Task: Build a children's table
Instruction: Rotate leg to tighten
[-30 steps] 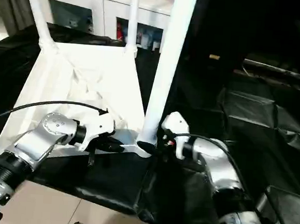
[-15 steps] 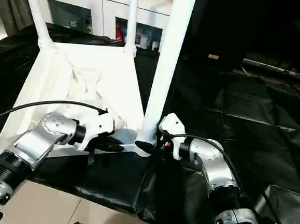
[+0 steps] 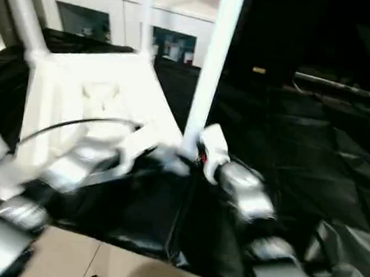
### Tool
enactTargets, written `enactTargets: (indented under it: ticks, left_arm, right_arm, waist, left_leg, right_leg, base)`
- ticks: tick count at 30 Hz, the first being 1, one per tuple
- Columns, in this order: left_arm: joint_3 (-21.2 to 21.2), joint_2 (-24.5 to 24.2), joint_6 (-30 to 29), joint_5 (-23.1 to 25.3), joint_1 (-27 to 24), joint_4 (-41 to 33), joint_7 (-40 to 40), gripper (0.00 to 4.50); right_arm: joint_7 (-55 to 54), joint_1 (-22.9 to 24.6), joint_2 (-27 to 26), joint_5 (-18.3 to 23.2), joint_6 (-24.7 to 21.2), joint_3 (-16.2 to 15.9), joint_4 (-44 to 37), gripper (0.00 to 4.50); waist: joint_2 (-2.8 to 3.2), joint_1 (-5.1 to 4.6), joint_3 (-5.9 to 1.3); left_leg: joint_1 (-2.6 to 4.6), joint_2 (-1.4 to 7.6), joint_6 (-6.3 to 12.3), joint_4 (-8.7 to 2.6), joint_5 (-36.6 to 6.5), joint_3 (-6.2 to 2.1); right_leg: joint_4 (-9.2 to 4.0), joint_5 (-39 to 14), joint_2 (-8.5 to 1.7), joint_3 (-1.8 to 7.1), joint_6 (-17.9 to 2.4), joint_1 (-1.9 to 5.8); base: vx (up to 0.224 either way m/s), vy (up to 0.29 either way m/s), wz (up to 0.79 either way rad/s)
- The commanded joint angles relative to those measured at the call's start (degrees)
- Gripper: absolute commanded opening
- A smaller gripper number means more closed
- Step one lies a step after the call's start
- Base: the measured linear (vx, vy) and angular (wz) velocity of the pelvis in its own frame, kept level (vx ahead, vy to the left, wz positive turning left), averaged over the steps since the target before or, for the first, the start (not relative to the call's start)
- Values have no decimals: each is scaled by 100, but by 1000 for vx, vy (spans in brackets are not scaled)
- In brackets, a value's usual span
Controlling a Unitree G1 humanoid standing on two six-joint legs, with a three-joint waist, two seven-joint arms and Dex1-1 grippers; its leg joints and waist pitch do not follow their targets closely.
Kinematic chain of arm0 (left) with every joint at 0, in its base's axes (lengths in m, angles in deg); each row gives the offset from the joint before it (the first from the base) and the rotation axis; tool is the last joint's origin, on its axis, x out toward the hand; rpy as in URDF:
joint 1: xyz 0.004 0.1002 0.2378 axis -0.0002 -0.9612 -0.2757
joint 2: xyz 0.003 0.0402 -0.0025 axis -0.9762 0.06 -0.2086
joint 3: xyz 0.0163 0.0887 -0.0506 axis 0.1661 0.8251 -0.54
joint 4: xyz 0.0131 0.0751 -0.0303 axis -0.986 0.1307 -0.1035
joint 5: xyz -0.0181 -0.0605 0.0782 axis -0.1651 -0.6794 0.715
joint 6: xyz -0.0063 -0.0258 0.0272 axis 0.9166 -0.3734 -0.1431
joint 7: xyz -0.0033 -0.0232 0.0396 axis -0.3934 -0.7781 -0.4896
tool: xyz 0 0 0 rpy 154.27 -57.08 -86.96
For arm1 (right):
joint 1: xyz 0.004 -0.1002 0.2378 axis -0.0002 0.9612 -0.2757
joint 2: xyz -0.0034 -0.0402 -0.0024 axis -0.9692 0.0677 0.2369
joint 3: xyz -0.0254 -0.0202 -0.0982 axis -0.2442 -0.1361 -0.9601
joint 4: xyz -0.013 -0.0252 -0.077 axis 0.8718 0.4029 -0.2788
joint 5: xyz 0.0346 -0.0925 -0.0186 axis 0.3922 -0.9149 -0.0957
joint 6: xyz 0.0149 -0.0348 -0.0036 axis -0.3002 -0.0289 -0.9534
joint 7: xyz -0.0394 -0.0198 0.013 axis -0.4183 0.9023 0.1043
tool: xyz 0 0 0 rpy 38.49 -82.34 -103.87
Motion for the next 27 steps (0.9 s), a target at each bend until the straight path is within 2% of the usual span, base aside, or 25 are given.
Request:
enactTargets:
  ticks: [1, 4, 5, 8, 9, 10, 11, 12, 13, 14, 15, 18, 19, 21, 23, 24, 25, 27]
  left_arm:
    - [-600, 182, 4, -79, 288, 389, 1146, 0]
    - [-574, 376, 31, -24, 402, 571, 1305, 0]
    - [-533, 480, 66, 7, 437, 644, 1309, 0]
    - [-419, 634, 165, 37, 480, 835, 1151, 0]
    - [-419, 634, 165, 37, 480, 835, 1151, 0]
    - [-399, 638, 175, 52, 480, 889, 1111, 0]
    - [-391, 624, 199, 60, 469, 937, 1077, 0]
    - [-383, 599, 204, 59, 446, 944, 1014, 0]
    - [-382, 592, 209, 58, 441, 952, 993, 0]
    - [-372, 547, 259, 60, 400, 920, 897, 0]
    - [-368, 512, 279, 61, 369, 878, 808, 0]
    - [-318, 389, 467, 105, 286, 769, 527, 0]
    - [-310, 256, 432, 99, 222, 662, 287, 0]
    - [-244, 138, 575, 105, 148, 548, 18, 0]
    - [-131, -114, 645, 126, 3, 323, -414, 0]
    - [-121, -161, 654, 118, -24, 282, -492, 0]
    - [-110, -251, 656, 95, -75, 199, -649, 0]
    - [-94, -420, 750, 28, -173, 19, -977, 0]
  right_arm:
    - [-1007, -3, -6, -190, -316, 190, 640, 273]
    - [-1300, -165, -141, -226, -279, 181, 788, 273]
    - [-1308, -249, -241, -169, -245, 226, 838, 273]
    - [-1156, -397, -413, -116, -88, 259, 953, 273]
    - [-1156, -397, -413, -116, -88, 259, 953, 307]
    - [-1143, -415, -427, -113, 8, 252, 968, 307]
    - [-1067, -430, -441, 19, 139, 349, 950, 307]
    - [-994, -430, -436, 130, 256, 431, 905, 330]
    - [-967, -433, -434, 173, 302, 467, 894, 330]
    - [-816, -431, -377, 200, 419, 477, 836, 349]
    - [-696, -427, -325, 189, 477, 468, 791, 349]
    - [-390, -419, -160, 167, 593, 466, 676, 380]
    - [-18, -381, 43, 126, 710, 389, 526, 387]
    - [241, -350, 174, 145, 768, 388, 438, 392]
    - [1066, -244, 431, 324, 680, 379, 182, 423]
    - [1290, -201, 497, 346, 618, 328, 94, 423]
    - [1765, -104, 633, 384, 504, 209, -96, 429]
    - [2698, 155, 912, 439, 365, -91, -563, 441]
  waist:
    - [10, -48, -337]
    - [17, -51, -339]
    - [7, -37, -353]
    - [-7, -17, -347]
    - [-9, -13, -351]
    - [-5, -6, -350]
    - [-41, 7, -356]
    - [-41, 17, -358]
    - [-62, 17, -354]
    - [-77, 24, -352]
    - [-75, 42, -354]
    - [-97, 69, -373]
    - [-83, 78, -382]
    - [-101, 90, -386]
    - [-105, 116, -378]
    - [-102, 128, -380]
    - [-83, 143, -387]
    - [-82, 171, -386]
  left_leg:
    - [168, 255, -222, -437, -2665, -259]
    - [162, 273, -180, -472, -2642, -247]
    - [149, 283, -140, -490, -2530, -225]
    - [151, 274, -78, -486, -2414, -191]
    - [151, 269, -64, -482, -2374, -181]
    - [152, 273, -55, -482, -2328, -179]
    - [132, 277, 8, -480, -2165, -164]
    - [137, 280, 27, -479, -2135, -157]
    - [130, 280, 64, -477, -2095, -149]
    - [131, 276, 83, -471, -2086, -145]
    - [130, 269, 115, -458, -2050, -139]
    - [78, 271, 193, -462, -1709, -133]
    - [70, 274, 214, -458, -1582, -126]
    - [52, 268, 256, -438, -1473, -112]
    - [27, 258, 335, -412, -1443, -104]
    - [41, 262, 346, -411, -1448, -100]
    - [36, 273, 358, -409, -1412, -102]
    - [26, 295, 402, -415, -1323, -109]
  right_leg:
    - [-689, -3358, -476, 196, -348, 177]
    - [-683, -2943, -485, 211, -444, 180]
    - [-649, -2571, -489, 249, -549, 193]
    - [-613, -2331, -500, 295, -691, 189]
    - [-605, -2294, -504, 305, -719, 184]
    - [-599, -2240, -504, 311, -742, 191]
    - [-566, -2066, -508, 325, -799, 211]
    - [-566, -2054, -508, 331, -805, 209]
    - [-565, -2118, -503, 329, -807, 209]
    - [-577, -2209, -505, 326, -787, 209]
    - [-590, -2329, -519, 327, -751, 208]
    - [-570, -2226, -520, 329, -700, 251]
    - [-549, -2079, -514, 332, -742, 255]
    - [-525, -1951, -497, 336, -780, 250]
    - [-504, -1984, -492, 351, -783, 245]
    - [-503, -2004, -487, 349, -779, 237]
    - [-494, -1987, -484, 347, -768, 250]
    - [-456, -1713, -450, 346, -801, 260]
  base:
    - [0, 0, 0]
    - [0, 0, 0]
    - [0, 0, 0]
    - [0, 0, 0]
    - [0, 0, 0]
    - [0, 0, 0]
    - [0, 0, 0]
    - [0, 0, 0]
    - [0, 0, 0]
    - [0, 0, 0]
    - [0, 0, 0]
    - [0, 0, 0]
    - [0, 0, 0]
    - [0, 0, 0]
    - [0, 0, 0]
    - [0, 0, 0]
    - [0, 0, 0]
    - [0, 0, 0]
